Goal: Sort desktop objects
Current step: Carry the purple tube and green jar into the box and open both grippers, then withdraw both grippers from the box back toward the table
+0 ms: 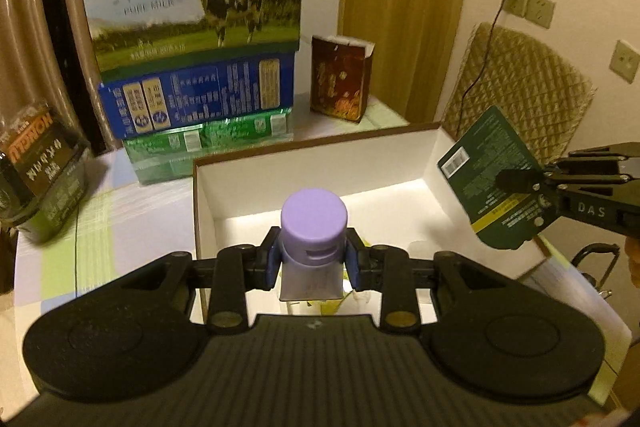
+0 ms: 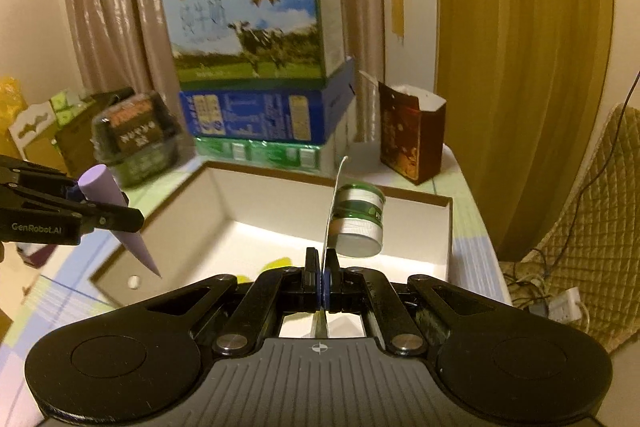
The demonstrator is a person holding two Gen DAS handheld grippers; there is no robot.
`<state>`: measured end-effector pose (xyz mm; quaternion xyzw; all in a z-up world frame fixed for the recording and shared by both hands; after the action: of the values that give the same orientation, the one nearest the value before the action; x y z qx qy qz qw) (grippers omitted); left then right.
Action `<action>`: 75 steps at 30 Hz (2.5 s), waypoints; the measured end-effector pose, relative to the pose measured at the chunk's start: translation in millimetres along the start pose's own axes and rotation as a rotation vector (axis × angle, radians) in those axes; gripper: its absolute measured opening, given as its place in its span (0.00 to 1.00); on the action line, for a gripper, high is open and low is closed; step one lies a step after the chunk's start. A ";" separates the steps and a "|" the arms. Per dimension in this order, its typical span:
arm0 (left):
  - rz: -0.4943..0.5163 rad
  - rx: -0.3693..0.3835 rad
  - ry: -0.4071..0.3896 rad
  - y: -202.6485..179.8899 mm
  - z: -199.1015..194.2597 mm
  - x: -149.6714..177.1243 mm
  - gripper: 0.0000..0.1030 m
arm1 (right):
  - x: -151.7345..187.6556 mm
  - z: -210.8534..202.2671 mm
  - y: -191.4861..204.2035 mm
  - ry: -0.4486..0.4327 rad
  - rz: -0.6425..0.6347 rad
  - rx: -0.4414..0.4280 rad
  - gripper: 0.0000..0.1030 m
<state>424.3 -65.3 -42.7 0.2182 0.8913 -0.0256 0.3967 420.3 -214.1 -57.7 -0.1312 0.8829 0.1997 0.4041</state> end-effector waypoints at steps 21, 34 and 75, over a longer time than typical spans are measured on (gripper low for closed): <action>-0.037 -0.036 0.236 19.3 122.9 18.6 0.26 | 12.6 89.1 -40.5 0.145 -0.070 0.066 0.00; -0.058 -0.056 0.237 30.6 132.2 11.4 0.29 | 21.2 101.0 -41.0 0.163 -0.138 0.107 0.00; -0.090 -0.025 0.196 7.5 52.7 31.3 0.79 | 29.8 40.1 -26.6 0.154 0.094 -0.016 0.98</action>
<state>445.5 -58.6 -100.2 0.1747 0.9349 -0.0109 0.3088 438.3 -221.3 -110.8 -0.1075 0.9150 0.2147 0.3243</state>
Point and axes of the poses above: each gripper's, at about its wrist camera, not at the fingertips, and z roughly the way its jaws point, y to its left, x to its underside, the point moved 8 cm from there along z, roughly the way its jaws point, and after that the axes turned 12 degrees about z, right-handed, at the moved point
